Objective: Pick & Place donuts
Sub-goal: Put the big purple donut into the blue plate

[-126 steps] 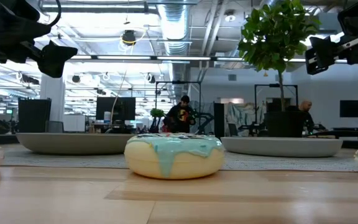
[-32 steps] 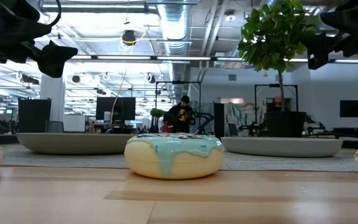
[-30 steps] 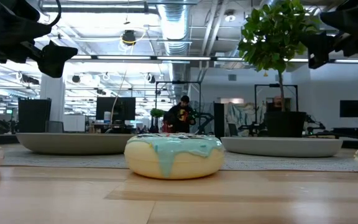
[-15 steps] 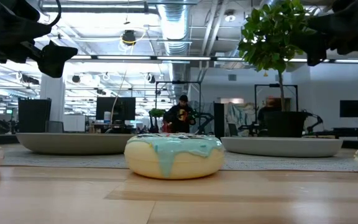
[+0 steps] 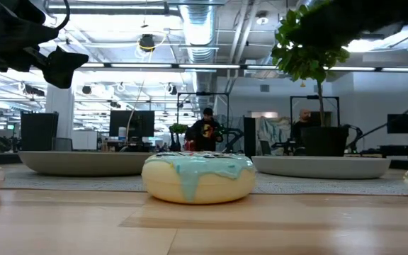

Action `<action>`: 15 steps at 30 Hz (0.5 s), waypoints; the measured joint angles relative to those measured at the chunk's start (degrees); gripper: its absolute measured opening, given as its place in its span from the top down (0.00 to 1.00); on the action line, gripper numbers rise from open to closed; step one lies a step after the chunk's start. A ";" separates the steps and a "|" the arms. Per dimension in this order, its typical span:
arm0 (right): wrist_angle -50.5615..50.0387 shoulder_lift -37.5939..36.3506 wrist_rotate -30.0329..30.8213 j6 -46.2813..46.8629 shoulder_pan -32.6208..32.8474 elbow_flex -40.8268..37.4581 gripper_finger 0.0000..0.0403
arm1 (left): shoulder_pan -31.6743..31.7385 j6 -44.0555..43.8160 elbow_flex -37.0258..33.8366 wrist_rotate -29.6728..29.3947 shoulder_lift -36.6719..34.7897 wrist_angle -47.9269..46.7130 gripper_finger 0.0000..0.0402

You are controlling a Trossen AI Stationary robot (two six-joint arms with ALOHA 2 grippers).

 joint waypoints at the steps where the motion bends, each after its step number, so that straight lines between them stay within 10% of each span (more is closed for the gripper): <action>1: -0.14 2.15 0.00 -0.57 0.00 1.70 0.41 | -0.02 0.00 0.02 0.00 -0.02 0.00 0.24; 15: -17.67 28.41 9.30 -3.17 -1.01 25.68 0.41 | -0.02 -0.02 0.02 0.15 -0.02 -0.02 0.24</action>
